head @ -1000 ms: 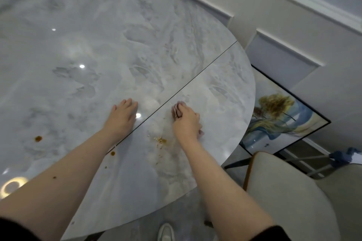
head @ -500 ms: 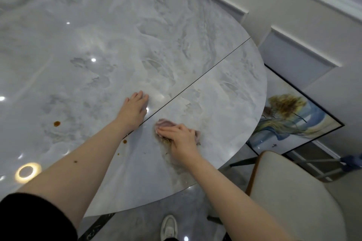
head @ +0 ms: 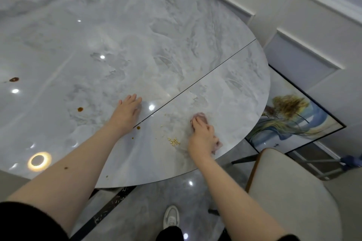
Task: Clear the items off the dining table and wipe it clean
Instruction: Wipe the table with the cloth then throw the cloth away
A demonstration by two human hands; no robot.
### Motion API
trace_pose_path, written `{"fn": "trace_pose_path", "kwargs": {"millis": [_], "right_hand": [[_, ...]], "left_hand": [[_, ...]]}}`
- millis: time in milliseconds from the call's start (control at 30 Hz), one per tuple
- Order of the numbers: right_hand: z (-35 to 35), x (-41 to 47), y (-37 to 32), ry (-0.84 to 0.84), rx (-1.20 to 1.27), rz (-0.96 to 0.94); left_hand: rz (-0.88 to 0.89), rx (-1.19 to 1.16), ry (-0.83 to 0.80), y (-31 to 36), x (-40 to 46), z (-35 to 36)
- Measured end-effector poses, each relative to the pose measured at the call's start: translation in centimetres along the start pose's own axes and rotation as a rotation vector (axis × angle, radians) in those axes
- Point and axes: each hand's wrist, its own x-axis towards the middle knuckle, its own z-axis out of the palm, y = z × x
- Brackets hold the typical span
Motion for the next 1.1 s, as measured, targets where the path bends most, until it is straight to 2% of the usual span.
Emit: {"fn": "trace_pose_path", "kwargs": {"millis": [133, 233, 333, 467, 633, 867, 967, 1033, 1100], "right_hand": [[4.9, -5.0, -3.9, 0.023, -0.008, -0.159], [5.0, -5.1, -4.9, -0.026, 0.109, -0.229], [2.4, -3.2, -3.1, 0.02, 0.13, -0.165], [-1.0, -2.3, 1.4, 0.046, 0.016, 0.047], [1.8, -5.6, 0.3, 0.077, -0.092, 0.034], [7.1, -10.1, -8.5, 0.01, 0.024, 0.116], [7.1, -9.6, -10.7, -0.06, 0.221, 0.195], [5.6, -8.6, -10.3, -0.007, 0.353, 0.147], [3.7, -6.7, -8.8, 0.109, 0.354, 0.049]], "left_hand": [[0.005, 0.014, 0.022, -1.2, -1.7, 0.1], [0.01, 0.021, 0.031, -1.8, -2.3, 0.6], [-0.016, -0.049, 0.079, -2.7, -3.0, 1.1], [-0.023, -0.014, 0.201, -3.4, -6.0, 1.4], [-0.067, 0.102, 0.263, -5.0, -10.4, 1.6], [-0.186, 0.098, 0.346, -7.4, -12.7, 1.4], [-0.193, 0.094, 0.358, -7.8, -13.3, 1.2], [-0.212, 0.092, 0.361, -8.1, -13.7, 0.9], [-0.221, 0.096, 0.373, -8.3, -13.8, 0.7]]}}
